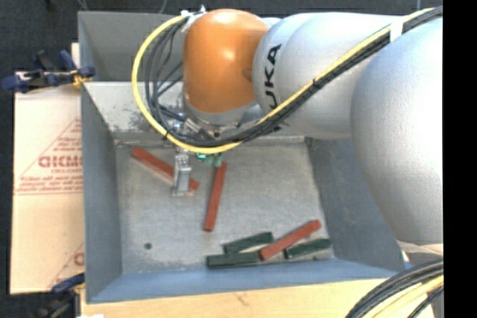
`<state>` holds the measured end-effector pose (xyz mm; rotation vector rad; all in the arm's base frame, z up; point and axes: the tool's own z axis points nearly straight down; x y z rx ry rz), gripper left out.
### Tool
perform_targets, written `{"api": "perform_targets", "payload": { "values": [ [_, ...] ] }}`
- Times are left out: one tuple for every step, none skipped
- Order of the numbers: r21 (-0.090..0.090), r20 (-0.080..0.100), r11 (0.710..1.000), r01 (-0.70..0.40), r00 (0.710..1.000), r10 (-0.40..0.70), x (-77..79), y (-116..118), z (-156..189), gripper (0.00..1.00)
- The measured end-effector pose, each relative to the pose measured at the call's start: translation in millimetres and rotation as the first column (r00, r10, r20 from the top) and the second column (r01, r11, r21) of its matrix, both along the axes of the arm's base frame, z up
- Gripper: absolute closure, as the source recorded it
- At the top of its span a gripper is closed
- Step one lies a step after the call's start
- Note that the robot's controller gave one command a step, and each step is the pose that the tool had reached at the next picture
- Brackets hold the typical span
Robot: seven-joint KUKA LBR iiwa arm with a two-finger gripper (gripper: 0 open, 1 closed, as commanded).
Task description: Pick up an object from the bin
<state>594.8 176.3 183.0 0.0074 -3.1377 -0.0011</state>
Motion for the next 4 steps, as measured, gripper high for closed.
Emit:
{"api": "perform_targets", "payload": {
  "values": [
    [0.001,0.008,1.0,0.004,1.0,-0.004,1.8,-1.0,5.2,0.0],
    [0.002,0.01,0.989,0.147,0.989,-0.147,13.2,1.8,-46.5,0.0],
    [0.0,0.009,0.997,0.072,0.997,-0.072,20.9,5.1,-97.0,0.0],
    [0.002,0.007,0.972,0.236,0.972,-0.236,38.9,-3.9,-111.3,0.0]
  ]
}}
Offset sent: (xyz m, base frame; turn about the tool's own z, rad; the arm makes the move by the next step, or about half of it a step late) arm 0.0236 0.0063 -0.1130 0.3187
